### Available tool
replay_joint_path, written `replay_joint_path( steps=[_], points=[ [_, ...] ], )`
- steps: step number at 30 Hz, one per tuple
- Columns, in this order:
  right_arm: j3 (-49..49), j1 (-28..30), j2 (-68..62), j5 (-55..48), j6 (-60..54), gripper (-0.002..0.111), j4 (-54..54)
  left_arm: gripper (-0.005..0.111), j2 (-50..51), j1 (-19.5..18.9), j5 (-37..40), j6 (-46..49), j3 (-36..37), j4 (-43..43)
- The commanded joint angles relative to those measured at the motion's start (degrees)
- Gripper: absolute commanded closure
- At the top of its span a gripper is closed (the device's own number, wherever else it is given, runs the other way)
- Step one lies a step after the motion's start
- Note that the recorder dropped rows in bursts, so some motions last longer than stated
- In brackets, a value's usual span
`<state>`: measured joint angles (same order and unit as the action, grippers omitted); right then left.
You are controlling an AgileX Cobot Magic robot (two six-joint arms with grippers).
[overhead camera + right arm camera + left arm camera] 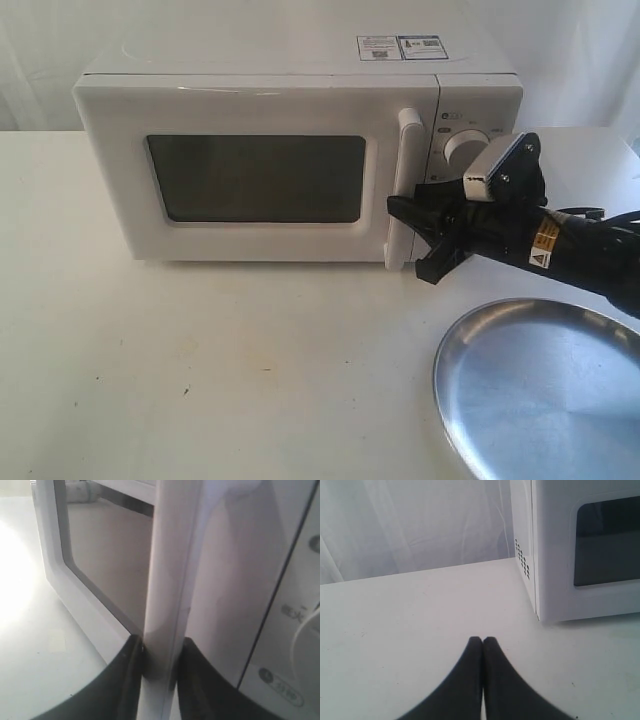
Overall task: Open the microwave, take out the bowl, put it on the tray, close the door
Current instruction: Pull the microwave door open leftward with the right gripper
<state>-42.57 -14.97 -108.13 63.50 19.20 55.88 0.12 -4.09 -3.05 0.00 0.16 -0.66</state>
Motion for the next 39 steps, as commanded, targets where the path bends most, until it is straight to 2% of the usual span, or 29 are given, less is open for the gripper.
replay_joint_path(
  steps=[1,12,17,28,32,33,35,38,39],
  points=[
    [-0.7,-0.7,0.7,6.5,0.2,0.108,17.3,0.107,-0.1,0.1,0.1,0.0,-0.2,0.3],
    [-1.9,-3.4,5.6,6.5,6.9,0.108,30.0,0.107,-0.1,0.1,0.1,0.0,-0.2,0.3],
    [0.7,-3.4,11.5,6.5,6.6,0.108,30.3,0.107,-0.1,0.1,0.1,0.0,-0.2,0.3],
    [5.4,-3.2,21.1,6.5,14.2,0.108,33.6,0.107,-0.1,0.1,0.1,0.0,-0.2,0.3],
    [5.4,-3.2,23.6,-0.2,21.3,0.107,33.7,0.107,-0.1,0.1,0.1,0.0,-0.2,0.3],
    [5.4,-3.2,24.1,-1.5,22.5,0.104,34.4,0.107,-0.1,0.1,0.1,0.0,-0.2,0.3],
    [5.4,-3.2,25.1,-2.1,24.6,0.088,37.2,0.107,-0.1,0.1,0.1,0.0,-0.2,0.3],
    [5.4,-3.2,26.6,-2.6,27.8,0.055,37.4,0.107,-0.1,0.1,0.1,0.0,-0.2,0.3],
    [5.4,-3.2,27.2,-3.2,28.7,0.054,37.4,0.107,-0.1,0.1,0.1,0.0,-0.2,0.3]
  ],
)
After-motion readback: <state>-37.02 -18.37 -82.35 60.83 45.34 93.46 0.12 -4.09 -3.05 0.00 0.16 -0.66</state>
